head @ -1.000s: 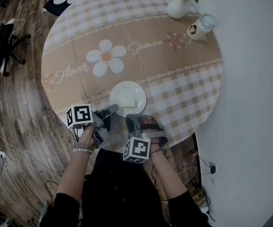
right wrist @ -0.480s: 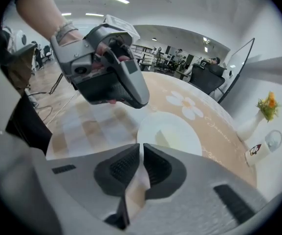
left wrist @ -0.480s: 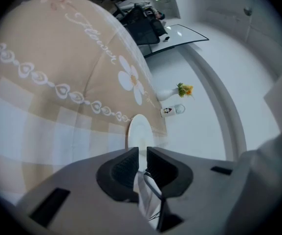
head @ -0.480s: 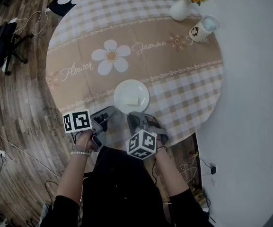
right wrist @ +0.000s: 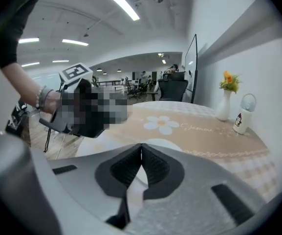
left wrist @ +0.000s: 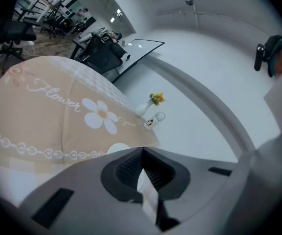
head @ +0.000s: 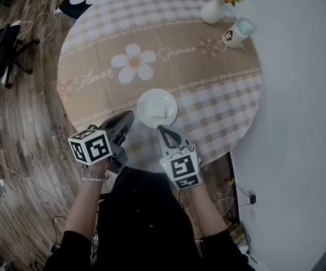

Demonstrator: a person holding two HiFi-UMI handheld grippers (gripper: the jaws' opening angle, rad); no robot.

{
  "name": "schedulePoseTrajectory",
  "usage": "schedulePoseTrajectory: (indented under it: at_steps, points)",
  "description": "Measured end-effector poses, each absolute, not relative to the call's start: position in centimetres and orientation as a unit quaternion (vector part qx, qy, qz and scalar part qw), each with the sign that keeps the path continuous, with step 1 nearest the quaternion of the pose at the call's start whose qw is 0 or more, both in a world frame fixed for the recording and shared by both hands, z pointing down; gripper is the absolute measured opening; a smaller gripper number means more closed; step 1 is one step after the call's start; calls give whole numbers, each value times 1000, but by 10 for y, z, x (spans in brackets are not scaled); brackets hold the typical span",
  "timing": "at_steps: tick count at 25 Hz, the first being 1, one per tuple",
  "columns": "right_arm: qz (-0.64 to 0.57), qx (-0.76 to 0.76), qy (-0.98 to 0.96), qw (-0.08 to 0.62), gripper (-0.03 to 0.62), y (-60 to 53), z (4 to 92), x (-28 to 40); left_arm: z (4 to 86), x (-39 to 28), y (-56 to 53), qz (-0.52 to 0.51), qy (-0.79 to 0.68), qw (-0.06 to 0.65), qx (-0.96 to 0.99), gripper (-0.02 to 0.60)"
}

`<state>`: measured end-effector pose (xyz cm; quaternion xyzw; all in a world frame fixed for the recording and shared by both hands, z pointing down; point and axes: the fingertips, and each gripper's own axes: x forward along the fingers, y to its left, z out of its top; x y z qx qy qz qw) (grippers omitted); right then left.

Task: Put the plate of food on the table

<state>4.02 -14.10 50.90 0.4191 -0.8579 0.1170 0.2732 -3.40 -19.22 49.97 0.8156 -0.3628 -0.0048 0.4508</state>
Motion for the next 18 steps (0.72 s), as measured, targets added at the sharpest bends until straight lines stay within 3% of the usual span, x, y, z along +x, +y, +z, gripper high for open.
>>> schedulePoseTrajectory:
  at_steps: [8, 18]
  points:
    - [92, 465, -863, 174, 0, -149, 428, 44, 429, -26, -182, 39, -352, 308, 883, 2]
    - [35, 487, -868, 90, -1, -144, 338, 50, 332, -30, -175, -7, -373, 192, 908, 2]
